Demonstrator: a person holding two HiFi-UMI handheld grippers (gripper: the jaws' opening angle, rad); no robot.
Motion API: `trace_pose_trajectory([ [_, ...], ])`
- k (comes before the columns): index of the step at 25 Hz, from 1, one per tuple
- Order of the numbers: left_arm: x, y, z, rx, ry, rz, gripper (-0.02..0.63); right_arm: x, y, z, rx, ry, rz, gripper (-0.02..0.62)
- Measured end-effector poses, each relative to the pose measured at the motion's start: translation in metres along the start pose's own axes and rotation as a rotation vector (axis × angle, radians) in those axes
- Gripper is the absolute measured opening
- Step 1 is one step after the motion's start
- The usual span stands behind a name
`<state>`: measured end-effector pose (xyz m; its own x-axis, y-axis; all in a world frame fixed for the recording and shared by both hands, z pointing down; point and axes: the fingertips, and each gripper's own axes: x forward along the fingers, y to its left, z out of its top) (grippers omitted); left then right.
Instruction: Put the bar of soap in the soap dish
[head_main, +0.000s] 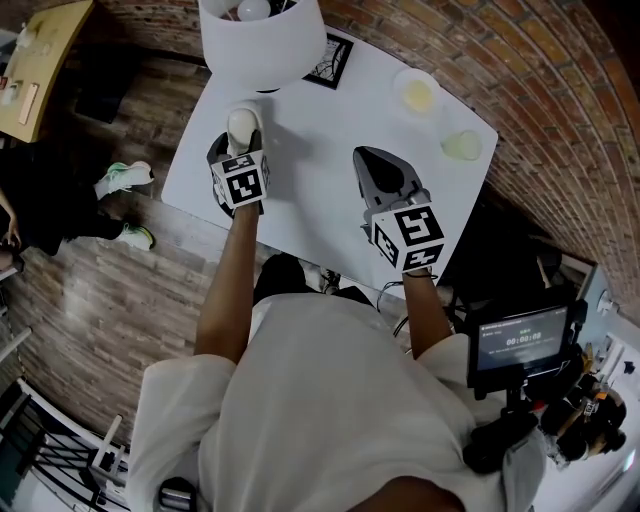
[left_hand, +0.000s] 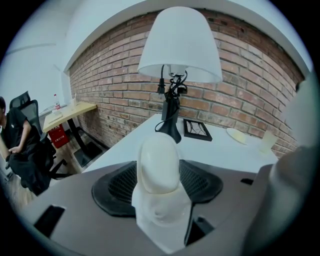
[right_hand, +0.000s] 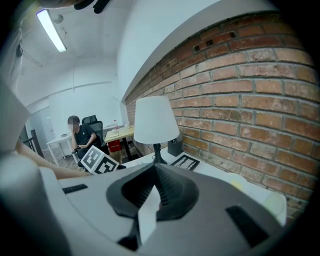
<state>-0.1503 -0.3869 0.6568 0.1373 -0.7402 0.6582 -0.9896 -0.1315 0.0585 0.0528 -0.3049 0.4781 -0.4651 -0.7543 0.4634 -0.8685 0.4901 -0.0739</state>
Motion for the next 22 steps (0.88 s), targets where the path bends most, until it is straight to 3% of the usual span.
trace_pose_trajectory([
  [7,-0.018,0.010,0.020,-0.030,-0.080,0.008,0.261,0.000,0.001,0.003,0.010,-0.010,0.003,0.005],
  [17,-0.032,0.007,0.021,-0.021,-0.103,-0.008,0.258,-0.007,0.002,0.003,0.010,-0.026,0.015,0.005],
  [22,-0.041,0.007,0.028,0.028,-0.120,0.003,0.205,-0.009,-0.002,0.005,0.006,-0.040,0.016,0.005],
])
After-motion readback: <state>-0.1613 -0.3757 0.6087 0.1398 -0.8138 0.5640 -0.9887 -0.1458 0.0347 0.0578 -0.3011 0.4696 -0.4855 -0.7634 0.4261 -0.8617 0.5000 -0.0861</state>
